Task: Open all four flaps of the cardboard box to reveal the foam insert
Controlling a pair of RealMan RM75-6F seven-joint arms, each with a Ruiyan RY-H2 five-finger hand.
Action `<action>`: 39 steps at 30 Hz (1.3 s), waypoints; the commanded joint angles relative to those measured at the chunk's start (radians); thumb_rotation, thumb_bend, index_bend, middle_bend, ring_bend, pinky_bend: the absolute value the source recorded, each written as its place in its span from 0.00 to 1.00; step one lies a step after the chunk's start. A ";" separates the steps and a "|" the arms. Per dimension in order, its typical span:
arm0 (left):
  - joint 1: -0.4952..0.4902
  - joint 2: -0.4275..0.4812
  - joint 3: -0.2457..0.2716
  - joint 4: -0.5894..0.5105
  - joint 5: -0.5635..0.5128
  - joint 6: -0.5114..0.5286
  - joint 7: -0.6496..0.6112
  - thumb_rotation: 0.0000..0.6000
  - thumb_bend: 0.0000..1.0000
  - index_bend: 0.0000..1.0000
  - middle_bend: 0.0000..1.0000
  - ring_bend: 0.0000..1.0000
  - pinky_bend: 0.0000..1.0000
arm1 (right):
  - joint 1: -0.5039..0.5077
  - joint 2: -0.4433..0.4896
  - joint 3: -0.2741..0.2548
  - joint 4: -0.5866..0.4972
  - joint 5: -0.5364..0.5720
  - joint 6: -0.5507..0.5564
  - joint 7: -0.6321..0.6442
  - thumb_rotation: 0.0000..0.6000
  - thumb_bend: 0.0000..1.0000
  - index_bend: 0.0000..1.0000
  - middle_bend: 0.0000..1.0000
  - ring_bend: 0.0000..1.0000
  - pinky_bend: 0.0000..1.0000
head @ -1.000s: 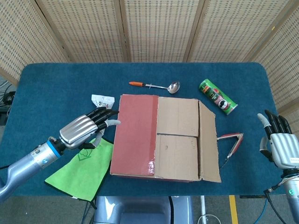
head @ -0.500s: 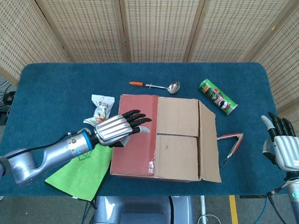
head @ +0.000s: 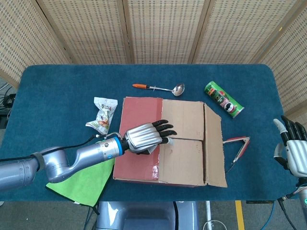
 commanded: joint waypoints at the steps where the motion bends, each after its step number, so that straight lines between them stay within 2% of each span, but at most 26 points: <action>1: -0.022 -0.026 0.003 0.012 -0.042 -0.017 0.034 0.95 1.00 0.24 0.12 0.00 0.00 | -0.005 0.003 0.002 0.003 -0.002 0.002 0.007 1.00 0.85 0.00 0.00 0.00 0.00; 12: -0.042 -0.033 0.032 0.021 -0.141 -0.027 0.148 0.95 1.00 0.28 0.19 0.00 0.00 | -0.019 0.007 0.007 0.009 -0.004 0.001 0.028 1.00 0.85 0.00 0.00 0.00 0.00; 23: -0.041 -0.023 0.048 0.010 -0.203 0.001 0.202 0.95 1.00 0.40 0.29 0.08 0.00 | -0.028 0.004 0.015 0.007 -0.008 0.008 0.032 1.00 0.85 0.00 0.00 0.00 0.00; 39: -0.011 0.060 0.048 -0.043 -0.175 0.068 0.182 0.95 1.00 0.43 0.38 0.16 0.00 | -0.028 0.002 0.030 0.008 -0.012 0.003 0.039 1.00 0.85 0.00 0.00 0.00 0.00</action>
